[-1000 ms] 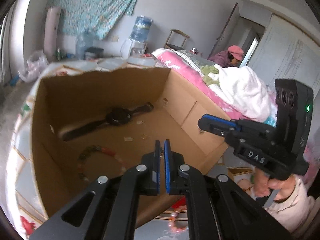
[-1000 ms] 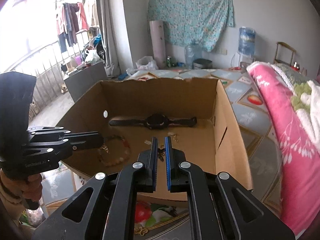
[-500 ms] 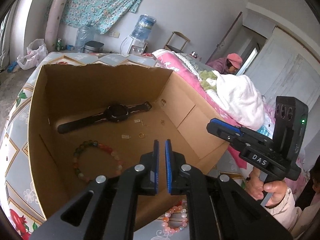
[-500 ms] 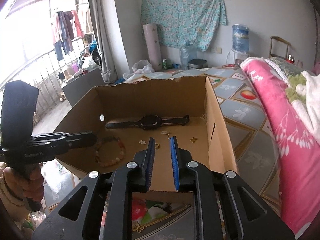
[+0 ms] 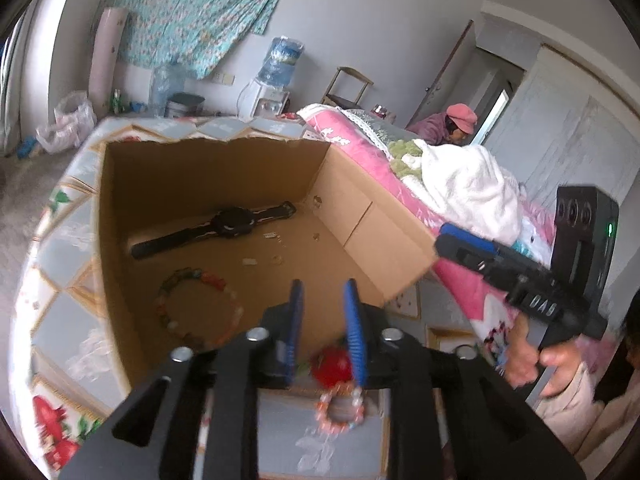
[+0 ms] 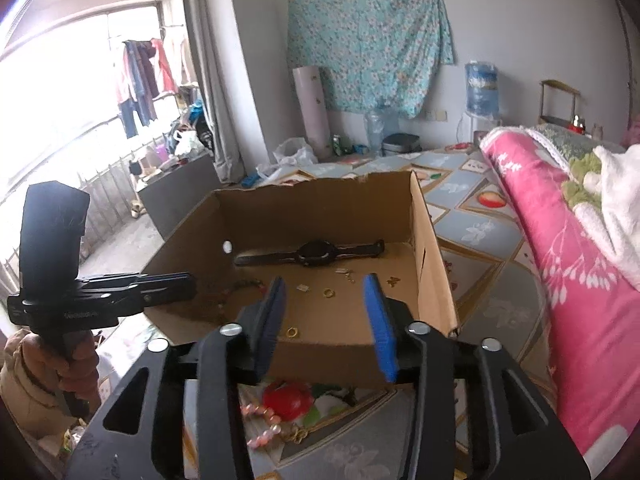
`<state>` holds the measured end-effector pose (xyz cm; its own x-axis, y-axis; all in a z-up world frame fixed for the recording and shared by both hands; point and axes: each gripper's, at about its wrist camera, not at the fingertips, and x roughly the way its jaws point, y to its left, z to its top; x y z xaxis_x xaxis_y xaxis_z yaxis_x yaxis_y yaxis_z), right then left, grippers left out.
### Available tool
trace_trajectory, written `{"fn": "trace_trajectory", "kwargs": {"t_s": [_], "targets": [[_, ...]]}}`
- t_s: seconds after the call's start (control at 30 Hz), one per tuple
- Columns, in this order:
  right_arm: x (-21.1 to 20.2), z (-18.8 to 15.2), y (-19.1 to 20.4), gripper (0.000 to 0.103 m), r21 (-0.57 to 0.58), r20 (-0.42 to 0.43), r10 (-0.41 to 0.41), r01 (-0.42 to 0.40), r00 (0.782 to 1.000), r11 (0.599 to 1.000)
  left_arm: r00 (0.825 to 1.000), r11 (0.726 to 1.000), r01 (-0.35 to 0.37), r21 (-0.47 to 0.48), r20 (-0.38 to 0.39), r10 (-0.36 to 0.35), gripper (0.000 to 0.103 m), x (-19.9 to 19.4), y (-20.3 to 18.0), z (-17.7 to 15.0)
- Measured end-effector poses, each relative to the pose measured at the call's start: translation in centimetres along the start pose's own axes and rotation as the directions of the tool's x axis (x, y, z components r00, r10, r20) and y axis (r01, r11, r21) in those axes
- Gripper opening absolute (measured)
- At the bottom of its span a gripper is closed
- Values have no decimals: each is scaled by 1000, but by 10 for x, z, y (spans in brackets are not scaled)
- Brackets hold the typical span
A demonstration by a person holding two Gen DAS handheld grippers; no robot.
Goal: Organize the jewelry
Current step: 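Withdraw the right gripper from the box back over the pink bracelet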
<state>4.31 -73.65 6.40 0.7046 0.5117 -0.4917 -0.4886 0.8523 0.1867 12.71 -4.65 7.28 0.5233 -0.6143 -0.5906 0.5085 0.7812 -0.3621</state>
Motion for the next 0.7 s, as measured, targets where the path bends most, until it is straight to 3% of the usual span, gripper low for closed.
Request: {"fn": "trace_trajectory", "kwargs": {"t_s": [0.07,0.13,0.17,0.3,0.37,0.5,0.6,0.7], "targets": [[-10,-5,2,54,-2,8,12,-12,1000,1000,1000,1000,-24,15,3,24,47,-15,0,-11],[-17,-12,1,57,7,1,31,-31,1000,1000,999,999,-40,14,20,40,51,-32,1,-23],[-19,-16,1,58,15,-7,39,-38,999,999,998,999,-50,7,25,50,61,-39,2,-27],[-18,-32,1,58,43,-63,42,-39,997,998,994,994,-111,-13,1,111,69,-59,-1,-44],[-15,-39,2,58,63,-84,58,-52,995,997,995,995,-97,4,12,97,78,-68,-6,-54],[-4,-50,9,58,70,-130,45,-36,990,997,992,993,-120,-10,-50,119,83,-54,-5,-71],[8,-65,16,61,52,-192,-25,36,981,998,970,978,-207,-37,-140,200,84,-33,1,-86],[17,-84,17,64,53,-250,-80,96,965,994,925,949,-310,-56,-250,287,84,-9,11,-110]]}}
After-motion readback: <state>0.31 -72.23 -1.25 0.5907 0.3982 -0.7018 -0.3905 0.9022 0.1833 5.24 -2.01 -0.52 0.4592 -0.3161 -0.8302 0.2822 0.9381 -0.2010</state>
